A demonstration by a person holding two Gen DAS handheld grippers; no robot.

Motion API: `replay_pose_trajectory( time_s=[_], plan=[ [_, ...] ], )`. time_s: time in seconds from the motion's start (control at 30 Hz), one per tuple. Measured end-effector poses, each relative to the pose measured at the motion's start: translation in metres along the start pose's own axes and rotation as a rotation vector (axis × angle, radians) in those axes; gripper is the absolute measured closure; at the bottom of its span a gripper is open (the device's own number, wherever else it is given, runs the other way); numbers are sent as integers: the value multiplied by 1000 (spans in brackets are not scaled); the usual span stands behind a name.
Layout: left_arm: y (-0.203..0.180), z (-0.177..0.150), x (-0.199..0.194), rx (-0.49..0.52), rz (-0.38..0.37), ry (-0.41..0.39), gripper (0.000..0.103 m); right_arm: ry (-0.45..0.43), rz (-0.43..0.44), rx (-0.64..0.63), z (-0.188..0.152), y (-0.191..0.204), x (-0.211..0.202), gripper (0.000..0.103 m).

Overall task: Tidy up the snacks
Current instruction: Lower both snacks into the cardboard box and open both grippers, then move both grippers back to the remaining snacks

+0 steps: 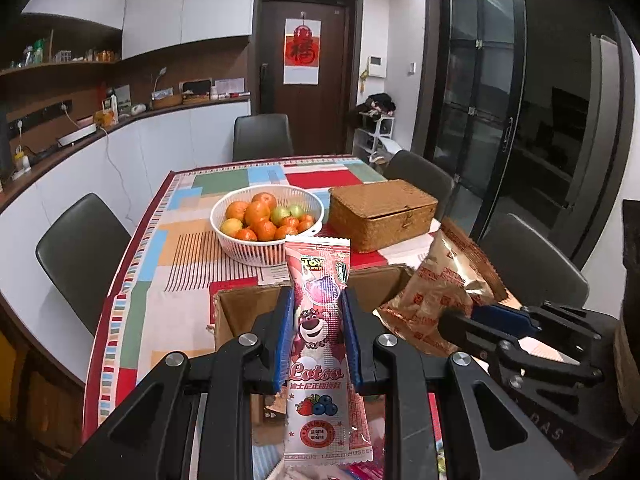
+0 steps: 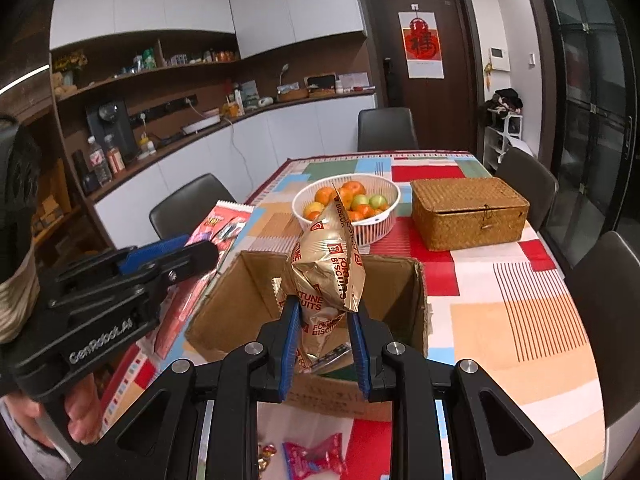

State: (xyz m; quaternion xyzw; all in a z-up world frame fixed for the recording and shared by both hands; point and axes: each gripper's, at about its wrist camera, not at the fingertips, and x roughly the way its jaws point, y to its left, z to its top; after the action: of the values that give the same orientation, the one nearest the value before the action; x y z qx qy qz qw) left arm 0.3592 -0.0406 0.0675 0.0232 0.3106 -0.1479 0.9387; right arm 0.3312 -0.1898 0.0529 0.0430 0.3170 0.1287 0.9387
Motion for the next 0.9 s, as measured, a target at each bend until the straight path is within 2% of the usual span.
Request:
replay_pose_trajectory(
  time_s=[0.07,0.2,0.3,0.37,0.43,0.53,0.6,0.9],
  plan=[
    [4,1,8,-18,-15,19,79,13,-9,-11,2,1,8,77],
    [5,6,25,-11,15,36,79,29,-14,-27,2,1,21,77],
    [6,8,40,-2,42,71,73,40,-24,-20,3,-1,29,77],
    [4,5,43,18,79,79,65,48,-38,-11,4,-3,35,74],
    [2,-2,37,43,101,63,63,54,-70,-15,1,-4,37,64],
    [-1,-12,23,57,103,45,57,47,-101,-60,-5,0,31,64],
    [-5,-20,9,61,103,32,55,45,-91,-67,-10,1,23,64],
    [-27,-55,-40,79,24,1,49,37,-62,-72,-43,1,-24,64]
  ],
)
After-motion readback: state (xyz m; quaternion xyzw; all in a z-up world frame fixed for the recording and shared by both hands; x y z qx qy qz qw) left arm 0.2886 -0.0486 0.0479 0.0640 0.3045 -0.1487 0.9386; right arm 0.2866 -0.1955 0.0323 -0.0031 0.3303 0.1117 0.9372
